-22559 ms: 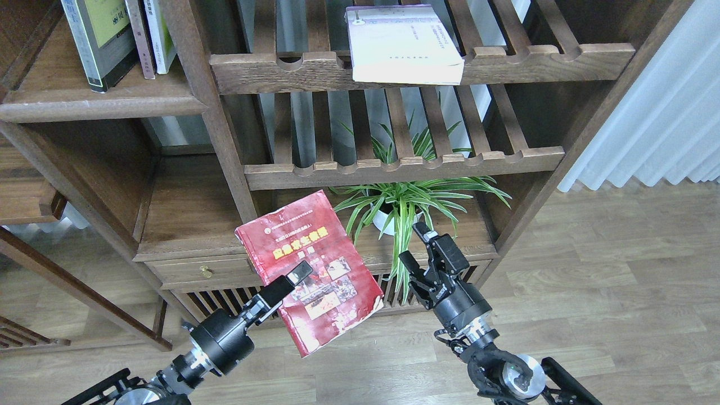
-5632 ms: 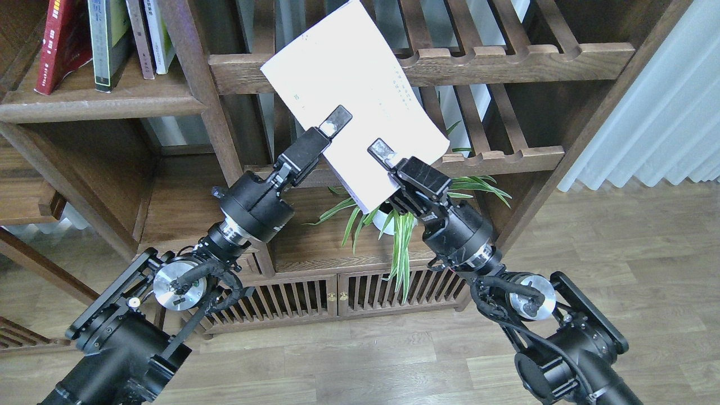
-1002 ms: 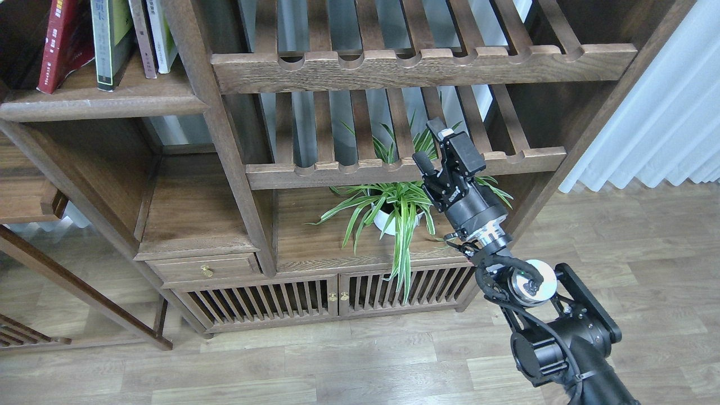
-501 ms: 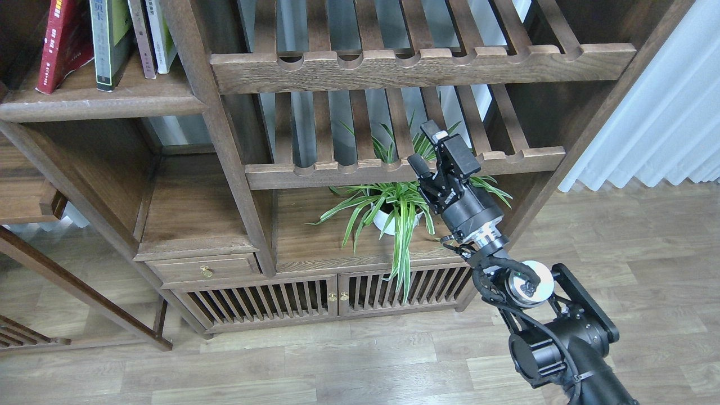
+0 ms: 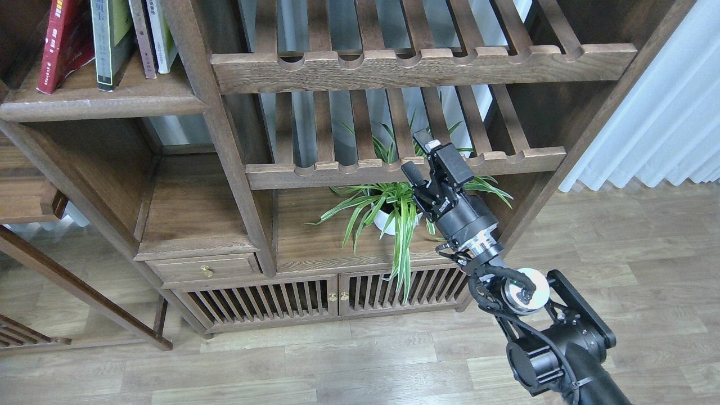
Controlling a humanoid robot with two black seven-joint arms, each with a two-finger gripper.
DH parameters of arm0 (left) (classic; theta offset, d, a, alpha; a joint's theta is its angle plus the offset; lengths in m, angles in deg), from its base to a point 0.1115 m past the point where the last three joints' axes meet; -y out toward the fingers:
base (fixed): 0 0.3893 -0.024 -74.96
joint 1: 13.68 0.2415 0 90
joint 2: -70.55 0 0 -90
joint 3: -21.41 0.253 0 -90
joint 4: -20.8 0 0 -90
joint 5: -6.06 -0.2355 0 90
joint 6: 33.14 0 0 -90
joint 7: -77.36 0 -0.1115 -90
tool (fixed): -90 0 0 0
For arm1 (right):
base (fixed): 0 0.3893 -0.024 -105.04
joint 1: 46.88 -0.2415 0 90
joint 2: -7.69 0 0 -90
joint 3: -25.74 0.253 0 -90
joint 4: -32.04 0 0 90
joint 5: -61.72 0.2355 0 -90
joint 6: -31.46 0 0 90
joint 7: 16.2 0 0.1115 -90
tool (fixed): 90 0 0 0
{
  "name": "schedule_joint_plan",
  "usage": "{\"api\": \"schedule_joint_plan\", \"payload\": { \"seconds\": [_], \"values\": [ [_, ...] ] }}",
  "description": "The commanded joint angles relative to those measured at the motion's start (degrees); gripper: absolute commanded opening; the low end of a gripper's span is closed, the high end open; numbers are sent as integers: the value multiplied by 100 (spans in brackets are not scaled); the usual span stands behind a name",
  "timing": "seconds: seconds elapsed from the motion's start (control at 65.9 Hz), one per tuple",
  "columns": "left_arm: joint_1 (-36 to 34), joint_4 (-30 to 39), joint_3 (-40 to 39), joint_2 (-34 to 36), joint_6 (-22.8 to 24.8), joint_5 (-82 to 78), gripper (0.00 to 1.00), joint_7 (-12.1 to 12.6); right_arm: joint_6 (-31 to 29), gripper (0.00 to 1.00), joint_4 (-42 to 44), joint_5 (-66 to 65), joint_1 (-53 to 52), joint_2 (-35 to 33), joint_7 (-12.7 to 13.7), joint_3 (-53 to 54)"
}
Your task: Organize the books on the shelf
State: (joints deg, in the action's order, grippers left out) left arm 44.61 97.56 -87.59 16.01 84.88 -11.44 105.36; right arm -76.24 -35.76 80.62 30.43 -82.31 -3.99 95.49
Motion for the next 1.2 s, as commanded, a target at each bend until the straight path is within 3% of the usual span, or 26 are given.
{"api": "schedule_joint_plan", "payload": {
  "seconds": [0.0, 0.182, 0.44, 0.501, 0.516, 0.577, 0.85, 0.987, 1.184],
  "values": [
    [-55, -20, -60, -57, -2, -148, 0, 0, -6, 98, -13, -9, 29, 0, 0, -31],
    [-213, -91, -16, -66, -2, -578, 0, -225, -6, 98, -22, -184, 56, 0, 0, -31],
    [-740, -354, 203, -66, -121, -807, 0, -286, -6, 98, -40, -281, 65, 0, 0, -57],
    [-881, -433, 265, -66, -270, -913, 0, -357, -6, 98, -40, -290, 65, 0, 0, -110],
    [-942, -468, 352, -66, -497, -1000, 0, -522, 3, 98, -40, -299, 65, 0, 0, -119],
    [-943, -469, 458, -57, -683, -1071, 0, -629, 3, 98, -40, -299, 65, 0, 0, -119],
    [-1039, -477, 880, -84, -1044, -1317, 0, -1016, -6, 98, -49, -299, 73, 0, 0, -154],
    [-1145, -477, 1091, -93, -1132, -1396, 0, -1078, -6, 98, -49, -299, 73, 0, 0, -145],
    [-1312, -477, 1337, -224, -1650, -1581, 0, -1201, -41, 98, -40, -308, 65, 0, 0, -154]
  ]
}}
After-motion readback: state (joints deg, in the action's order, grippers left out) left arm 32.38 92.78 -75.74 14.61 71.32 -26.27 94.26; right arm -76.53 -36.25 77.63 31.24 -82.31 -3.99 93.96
